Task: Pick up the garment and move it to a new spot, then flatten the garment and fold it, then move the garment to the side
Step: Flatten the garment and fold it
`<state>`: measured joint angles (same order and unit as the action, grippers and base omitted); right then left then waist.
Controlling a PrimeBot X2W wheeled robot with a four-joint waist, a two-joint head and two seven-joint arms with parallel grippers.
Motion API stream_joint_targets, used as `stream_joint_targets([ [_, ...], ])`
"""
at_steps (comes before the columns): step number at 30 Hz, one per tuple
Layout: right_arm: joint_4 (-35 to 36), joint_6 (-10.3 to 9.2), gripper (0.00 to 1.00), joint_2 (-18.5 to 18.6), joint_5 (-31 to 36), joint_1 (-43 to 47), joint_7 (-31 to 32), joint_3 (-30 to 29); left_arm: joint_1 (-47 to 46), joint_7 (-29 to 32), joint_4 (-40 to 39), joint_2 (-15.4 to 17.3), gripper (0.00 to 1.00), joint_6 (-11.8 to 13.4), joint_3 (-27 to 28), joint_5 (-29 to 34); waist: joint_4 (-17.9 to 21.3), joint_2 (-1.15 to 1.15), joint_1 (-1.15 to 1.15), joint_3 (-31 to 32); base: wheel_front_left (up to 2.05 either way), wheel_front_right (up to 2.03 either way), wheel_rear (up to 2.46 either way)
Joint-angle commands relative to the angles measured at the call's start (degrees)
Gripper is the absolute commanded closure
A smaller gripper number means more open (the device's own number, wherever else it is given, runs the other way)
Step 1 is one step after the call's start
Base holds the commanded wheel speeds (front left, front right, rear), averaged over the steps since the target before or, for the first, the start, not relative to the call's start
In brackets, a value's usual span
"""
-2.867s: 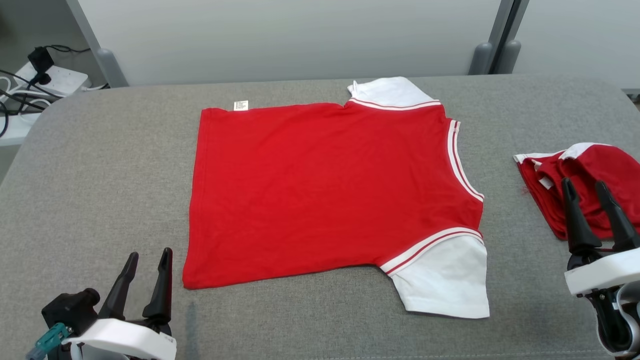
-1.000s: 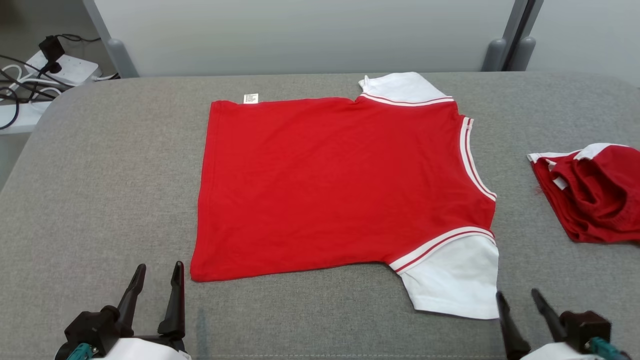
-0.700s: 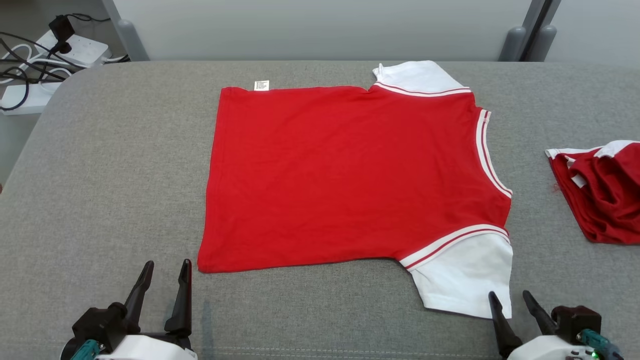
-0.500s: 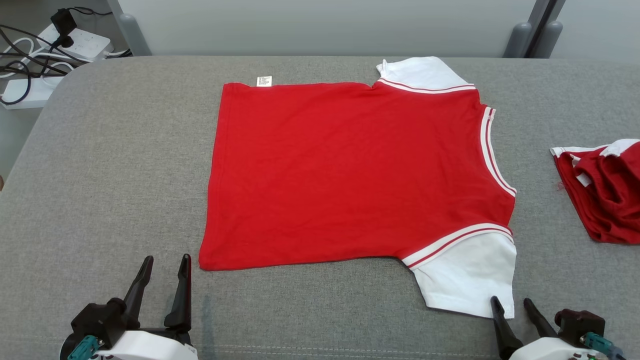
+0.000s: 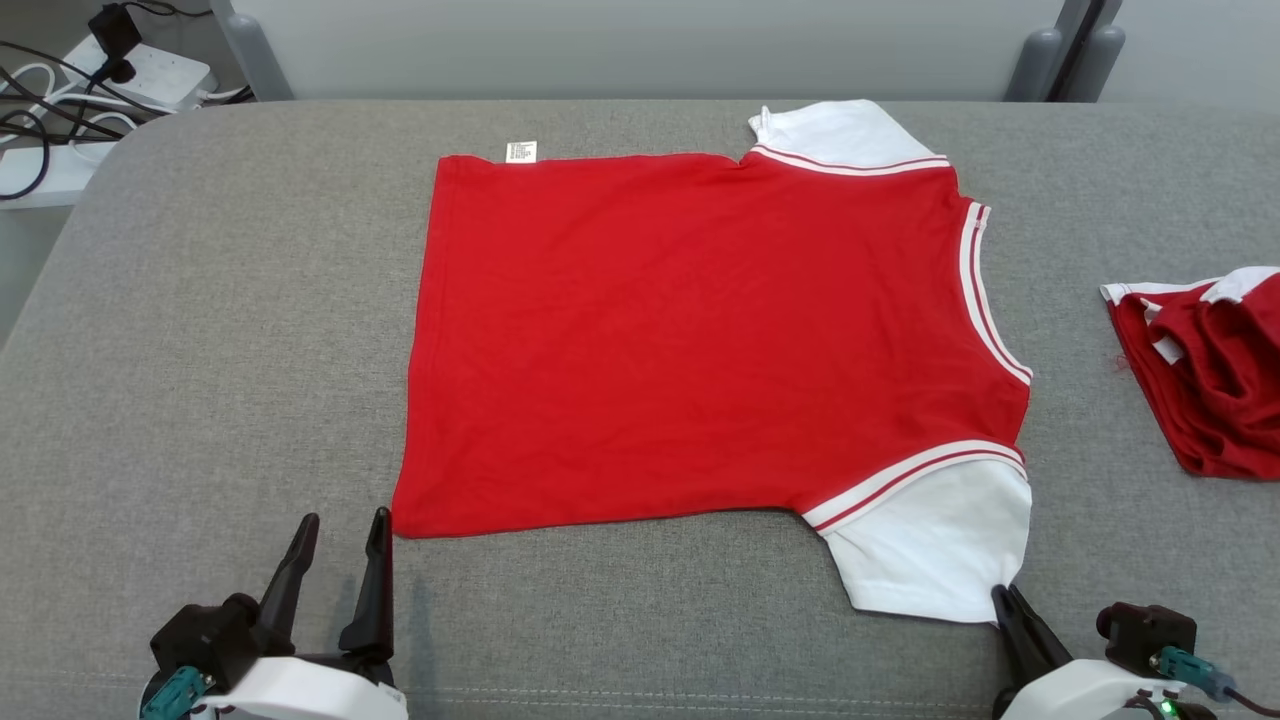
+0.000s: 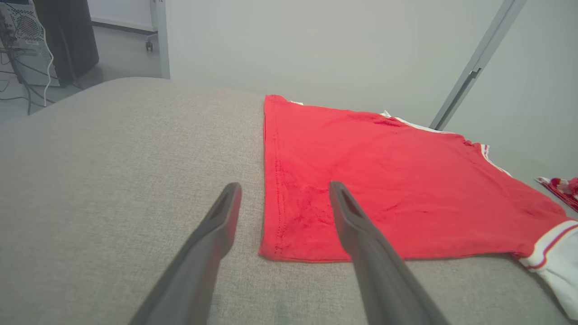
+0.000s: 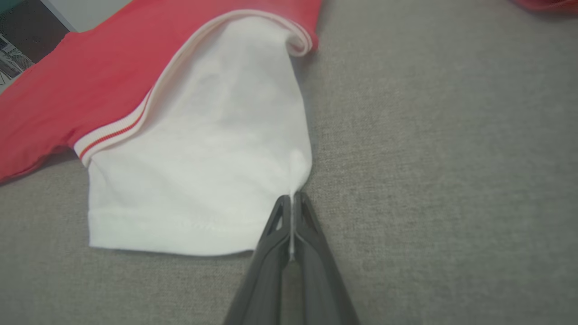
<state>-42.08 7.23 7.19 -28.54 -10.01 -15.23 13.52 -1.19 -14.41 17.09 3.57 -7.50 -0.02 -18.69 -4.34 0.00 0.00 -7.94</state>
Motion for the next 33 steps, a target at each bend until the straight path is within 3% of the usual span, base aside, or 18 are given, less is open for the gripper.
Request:
stream_joint_targets([
  [1,-0.30,0.25,1.00,0.54,-0.63,-0.12,0.23,2.11,-2.99,-0.59,-0.91,0.49,0.00,0.01,1.34,-1.10,0.19,0.00,0.00,-0.31,0.00,0.00,0.00],
  [7,0.69,0.25,1.00,3.46,-0.93,0.17,0.23,2.39,-4.80,-0.59,3.67,-0.03,0.00,0.01,-0.72,-7.37,1.42,0.00,0.00,-1.43,0.00,0.00,0.00],
  [14,2.25,0.25,1.00,3.63,-0.12,-0.47,0.23,2.74,-7.86,-0.59,10.94,-0.15,0.00,0.01,-1.61,-14.08,3.78,0.00,0.00,-3.03,0.00,0.00,0.00],
  [29,5.67,0.25,1.00,3.34,0.88,-2.19,0.23,4.65,-11.60,-0.59,20.08,0.68,0.00,0.01,0.30,-15.95,5.94,0.00,0.00,-4.94,0.00,0.00,0.00],
  [30,5.96,0.25,1.00,3.34,0.78,-2.26,0.23,4.85,-11.72,-0.59,20.60,0.69,0.05,0.01,0.39,-16.27,5.97,0.00,0.00,-4.94,0.00,0.00,0.00],
  [31,6.27,0.25,1.00,3.44,0.74,-2.36,0.23,5.11,-11.85,-0.59,20.96,0.79,0.17,0.01,0.39,-16.41,5.96,0.00,0.00,-4.95,0.00,0.00,0.00],
  [32,6.58,0.25,1.00,3.62,0.79,-2.47,0.23,5.38,-11.95,-0.59,21.42,0.87,0.53,0.01,0.36,-16.55,5.94,0.00,0.00,-4.94,0.00,0.00,0.00],
  [33,6.82,0.25,1.00,3.69,0.69,-2.54,0.23,5.58,-12.06,-0.59,21.82,0.93,0.70,0.01,0.32,-16.74,5.93,0.00,0.00,-4.91,0.00,0.00,0.00],
])
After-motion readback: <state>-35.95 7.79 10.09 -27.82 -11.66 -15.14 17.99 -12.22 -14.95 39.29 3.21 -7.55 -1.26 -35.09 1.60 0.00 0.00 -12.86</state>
